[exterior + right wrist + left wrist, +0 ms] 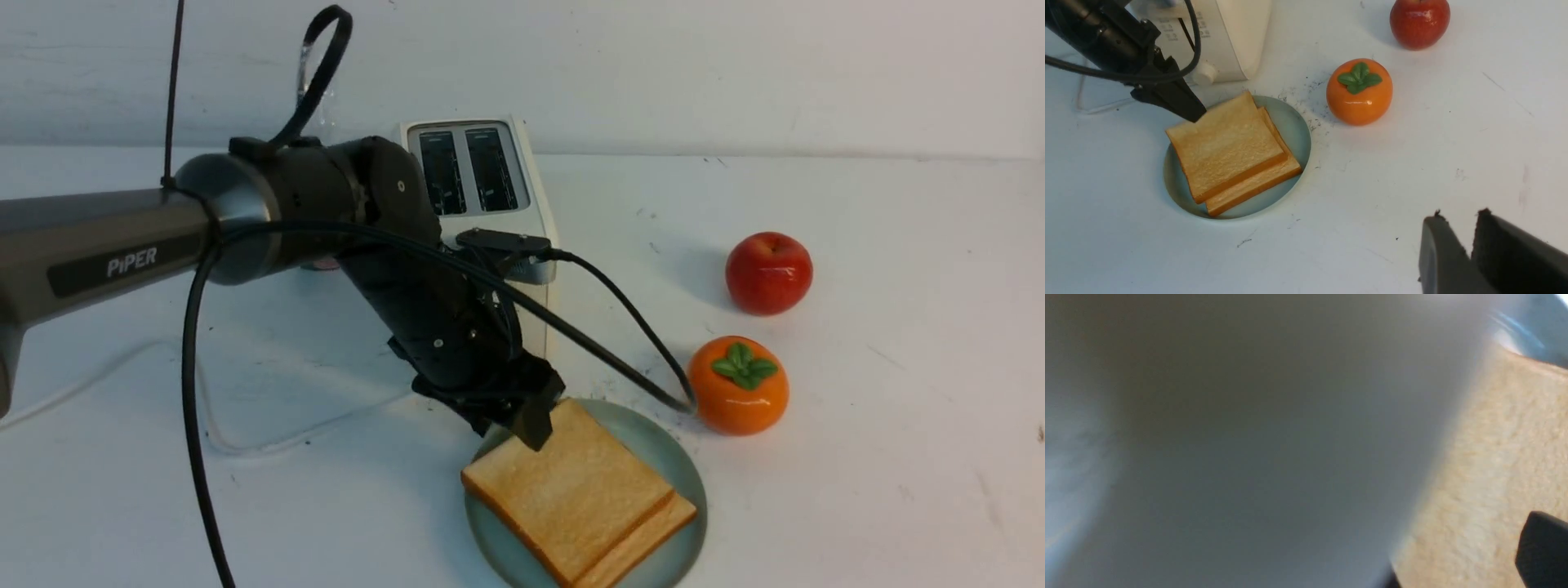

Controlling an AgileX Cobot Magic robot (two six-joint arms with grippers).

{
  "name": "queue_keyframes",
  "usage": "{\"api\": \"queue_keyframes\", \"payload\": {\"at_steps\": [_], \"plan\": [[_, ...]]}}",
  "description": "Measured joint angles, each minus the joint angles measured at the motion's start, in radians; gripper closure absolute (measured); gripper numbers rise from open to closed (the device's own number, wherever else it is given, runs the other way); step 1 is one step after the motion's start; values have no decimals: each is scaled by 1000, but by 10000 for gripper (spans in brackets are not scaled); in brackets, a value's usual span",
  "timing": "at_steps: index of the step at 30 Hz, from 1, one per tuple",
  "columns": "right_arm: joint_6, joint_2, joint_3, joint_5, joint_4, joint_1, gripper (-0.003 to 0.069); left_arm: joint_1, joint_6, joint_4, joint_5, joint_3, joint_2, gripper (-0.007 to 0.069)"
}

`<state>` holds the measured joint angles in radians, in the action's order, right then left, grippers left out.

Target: Take toasted bread from bread machine on white table place on plate.

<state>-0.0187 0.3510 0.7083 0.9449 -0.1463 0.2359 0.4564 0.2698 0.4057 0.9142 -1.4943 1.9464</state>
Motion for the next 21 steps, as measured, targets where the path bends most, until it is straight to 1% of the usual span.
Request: {"api": "queue_keyframes", "payload": {"at_steps": [2, 3, 4, 6, 8, 10, 12, 14, 15, 16, 17, 18, 19, 21], "plan": [[0, 0, 0, 0, 0, 0, 524, 0, -83, -74, 8, -36, 0, 164], [0, 0, 0, 0, 0, 0, 524, 0, -100, -95, 14, -47, 0, 164], [0, 0, 0, 0, 0, 0, 524, -1, -170, -147, 44, -79, 0, 164], [0, 0, 0, 0, 0, 0, 524, -2, -197, -166, 67, -96, 0, 164], [0, 0, 0, 0, 0, 0, 524, -2, -241, -182, 147, -135, 0, 171], [0, 0, 0, 0, 1, 0, 524, -2, -253, -183, 209, -164, 0, 190], [0, 0, 0, 0, 1, 0, 522, -2, -258, -181, 268, -189, 0, 226], [0, 0, 0, 0, 1, 0, 520, -2, -270, -171, 301, -224, 0, 293], [0, 0, 0, 0, 1, 0, 520, -2, -270, -169, 304, -231, 0, 310], [0, 0, 0, 0, 1, 0, 521, -2, -287, -164, 308, -260, -2, 397], [0, 0, 0, 0, 1, 0, 519, -2, -291, -162, 309, -271, -2, 440], [0, 0, 0, 0, 1, 0, 519, -2, -291, -162, 309, -273, -2, 451], [0, 0, 0, 0, 1, 0, 518, -2, -294, -161, 311, -290, -5, 539], [0, 0, 0, 0, 2, 0, 518, -2, -294, -162, 312, -304, -17, 630]]}}
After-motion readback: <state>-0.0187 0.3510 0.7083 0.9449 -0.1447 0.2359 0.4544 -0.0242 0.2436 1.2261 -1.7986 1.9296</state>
